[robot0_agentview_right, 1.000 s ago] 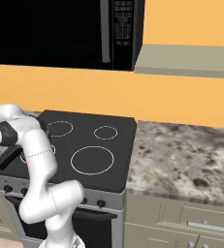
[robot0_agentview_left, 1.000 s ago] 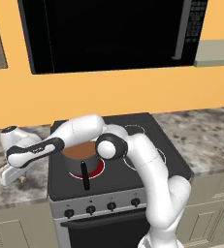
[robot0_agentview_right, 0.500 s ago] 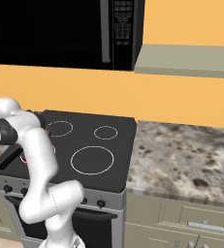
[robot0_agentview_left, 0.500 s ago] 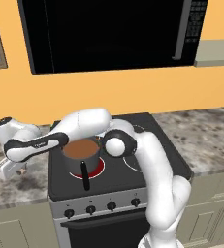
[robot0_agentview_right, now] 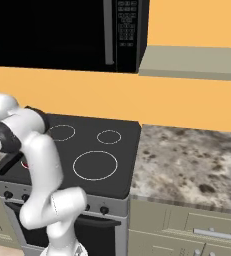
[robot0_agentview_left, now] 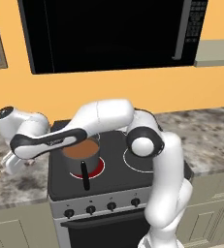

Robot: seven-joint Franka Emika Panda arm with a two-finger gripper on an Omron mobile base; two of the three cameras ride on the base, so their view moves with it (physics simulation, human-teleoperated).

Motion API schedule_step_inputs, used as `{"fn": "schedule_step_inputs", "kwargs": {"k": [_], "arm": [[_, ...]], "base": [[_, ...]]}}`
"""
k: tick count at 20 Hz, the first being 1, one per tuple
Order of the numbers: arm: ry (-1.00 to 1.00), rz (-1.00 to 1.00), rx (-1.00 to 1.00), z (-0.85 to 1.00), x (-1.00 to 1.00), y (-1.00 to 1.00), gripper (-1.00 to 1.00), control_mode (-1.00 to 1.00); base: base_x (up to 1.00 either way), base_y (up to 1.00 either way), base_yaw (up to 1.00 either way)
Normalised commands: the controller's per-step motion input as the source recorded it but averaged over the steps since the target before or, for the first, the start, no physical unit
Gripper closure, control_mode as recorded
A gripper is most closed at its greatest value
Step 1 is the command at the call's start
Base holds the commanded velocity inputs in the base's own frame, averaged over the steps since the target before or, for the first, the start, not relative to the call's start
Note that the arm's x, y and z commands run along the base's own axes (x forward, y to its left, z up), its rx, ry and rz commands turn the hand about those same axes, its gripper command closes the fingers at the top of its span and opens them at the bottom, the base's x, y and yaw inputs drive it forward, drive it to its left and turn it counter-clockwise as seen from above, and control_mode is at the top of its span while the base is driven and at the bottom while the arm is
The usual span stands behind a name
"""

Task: Pick up the sugar cube(s) and place them in the saucepan with hot chocolate.

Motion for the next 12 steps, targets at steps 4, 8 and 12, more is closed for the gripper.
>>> {"fn": "schedule_step_inputs", "kwargs": {"k": [4, 8, 12], "arm": [[-0.02, -0.01, 0.00, 0.46, 0.03, -1.00, 1.00, -1.00], [0.00, -0.05, 0.00, 0.27, 0.11, -1.00, 1.00, -1.00], [0.00, -0.06, 0.03, 0.13, 0.06, -1.00, 1.00, -1.00]], "base": [[0.00, 0.00, 0.00], [0.00, 0.00, 0.00], [0.00, 0.00, 0.00]]}}
